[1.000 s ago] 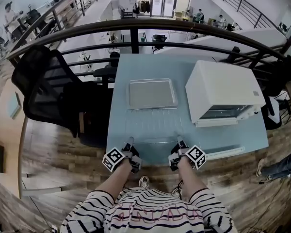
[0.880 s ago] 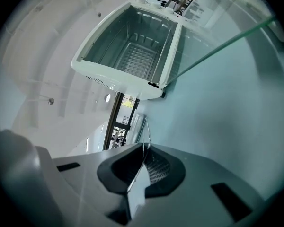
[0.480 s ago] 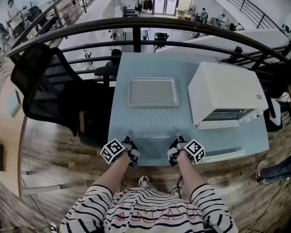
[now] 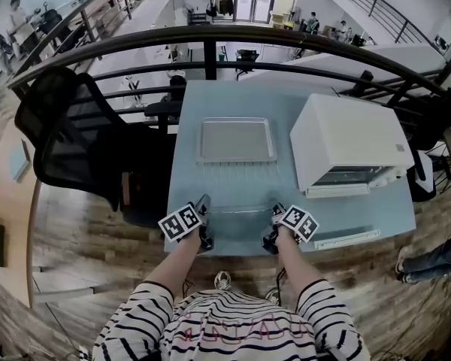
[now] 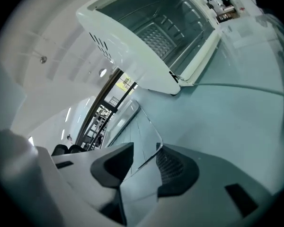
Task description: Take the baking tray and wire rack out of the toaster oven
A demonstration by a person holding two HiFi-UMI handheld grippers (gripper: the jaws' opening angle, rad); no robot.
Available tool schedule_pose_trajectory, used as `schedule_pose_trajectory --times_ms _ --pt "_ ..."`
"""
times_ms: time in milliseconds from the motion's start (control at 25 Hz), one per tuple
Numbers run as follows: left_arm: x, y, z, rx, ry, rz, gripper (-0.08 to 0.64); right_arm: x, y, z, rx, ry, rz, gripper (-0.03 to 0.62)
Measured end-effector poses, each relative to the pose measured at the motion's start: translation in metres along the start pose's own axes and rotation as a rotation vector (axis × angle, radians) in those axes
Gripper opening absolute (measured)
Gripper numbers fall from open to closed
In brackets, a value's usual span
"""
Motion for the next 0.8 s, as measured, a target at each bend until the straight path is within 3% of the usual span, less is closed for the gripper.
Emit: schedule_pose_trajectory --times_ms 280,520,800 --pt "0.005 0.001 0.007 -0.034 -0.001 0.009 0.287 0.002 -0.009 -0.003 0.109 -0.065 0.109 0.218" --pt "0.01 0.003 0.011 -0.039 -0.01 0.004 0.288 -0.001 -0.021 0.001 0.256 -0.101 0.345 0.253" --pt "0.013 0.002 0.014 -0.052 -0.018 0.005 0.288 0.008 -0.03 0.0 0.231 -0.096 0.549 0.262"
Point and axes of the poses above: the fingertips, and each gripper's own axes: x backward along the fingers, z to its left, y out of its top, the point moved 1 cm from there along x, backward along the fingers, and after that the axes turned 13 degrees about y, right-handed, at the moved point
